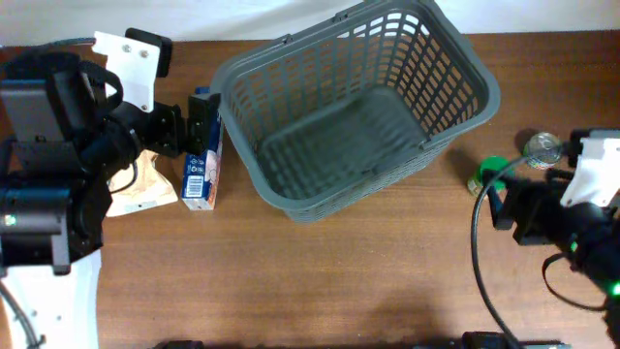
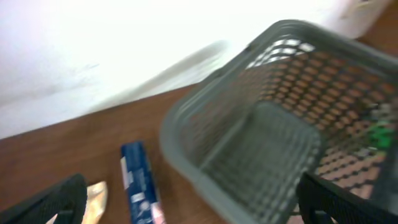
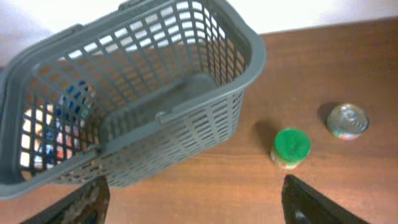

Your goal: Pack container

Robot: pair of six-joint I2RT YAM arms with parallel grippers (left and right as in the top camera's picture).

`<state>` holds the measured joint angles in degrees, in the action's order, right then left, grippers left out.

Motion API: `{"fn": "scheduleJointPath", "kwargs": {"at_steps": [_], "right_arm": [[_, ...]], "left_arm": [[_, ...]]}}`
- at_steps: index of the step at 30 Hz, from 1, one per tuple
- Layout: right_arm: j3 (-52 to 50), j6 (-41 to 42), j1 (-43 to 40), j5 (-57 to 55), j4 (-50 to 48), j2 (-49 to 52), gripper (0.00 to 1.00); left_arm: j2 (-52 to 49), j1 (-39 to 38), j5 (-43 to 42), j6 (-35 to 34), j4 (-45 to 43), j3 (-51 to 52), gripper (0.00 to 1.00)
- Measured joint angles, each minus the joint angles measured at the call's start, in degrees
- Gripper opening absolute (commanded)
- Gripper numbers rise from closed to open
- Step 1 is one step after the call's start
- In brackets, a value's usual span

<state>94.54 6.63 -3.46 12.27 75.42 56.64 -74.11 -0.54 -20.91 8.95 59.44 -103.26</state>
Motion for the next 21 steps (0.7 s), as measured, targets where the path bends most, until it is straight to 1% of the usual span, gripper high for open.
{"fn": "scheduleJointPath", "kwargs": {"at_steps": [3,4,5,7,8,9,10,11,12,14,16,19,21], "right_arm": [[6.4,1.4,0.0,0.3,6.3,6.7,0.67],[8.5,1.7,0.0,0.3,7.5,9.3,0.57],[12.4,2.1,0.0,0.4,10.3,13.7,0.42],[18.3,2.6,0.0,0.6,13.6,20.3,0.18],[21.3,2.4,0.0,0.6,14.2,23.5,0.1],[24.3,2.6,0.0,0.7,14.6,26.5,0.04],[26.9,2.7,0.0,0.8,14.9,28.8,0.04],[28.7,2.7,0.0,0.8,14.8,30.4,0.04],[32.1,2.8,0.0,0.7,15.0,33.0,0.04],[36.3,3.1,0.0,0.7,14.9,36.1,0.04],[37.9,3.8,0.0,0.7,14.4,37.4,0.04],[38.5,5.5,0.0,0.7,13.5,38.8,0.04],[38.5,7.5,0.0,0.7,13.1,40.1,0.04]], "left_arm": [[0.2,0.0,-3.1,0.0,2.9,-0.3,0.99],[0.2,0.0,-3.7,0.0,3.7,-0.4,0.99],[0.2,0.0,-4.3,0.0,5.6,-0.4,0.99],[0.3,0.0,-4.9,0.0,7.2,-0.4,0.99],[0.4,0.0,-5.2,0.0,8.1,-0.5,0.89],[0.6,0.0,-5.3,0.0,8.6,-0.5,0.59],[0.9,0.0,-5.5,-0.3,8.5,-0.5,0.34],[1.2,0.0,-5.6,-0.5,8.5,-0.5,0.15],[1.5,0.0,-5.7,-0.4,8.6,-0.5,0.02],[2.3,-0.3,-5.7,-0.8,11.2,-0.6,0.02],[2.4,-1.9,-5.7,-1.3,14.2,-0.8,0.02],[2.4,-6.7,-3.9,-1.7,18.5,-0.9,0.02],[2.4,-12.1,-0.6,-3.1,21.5,-0.9,0.02]]}}
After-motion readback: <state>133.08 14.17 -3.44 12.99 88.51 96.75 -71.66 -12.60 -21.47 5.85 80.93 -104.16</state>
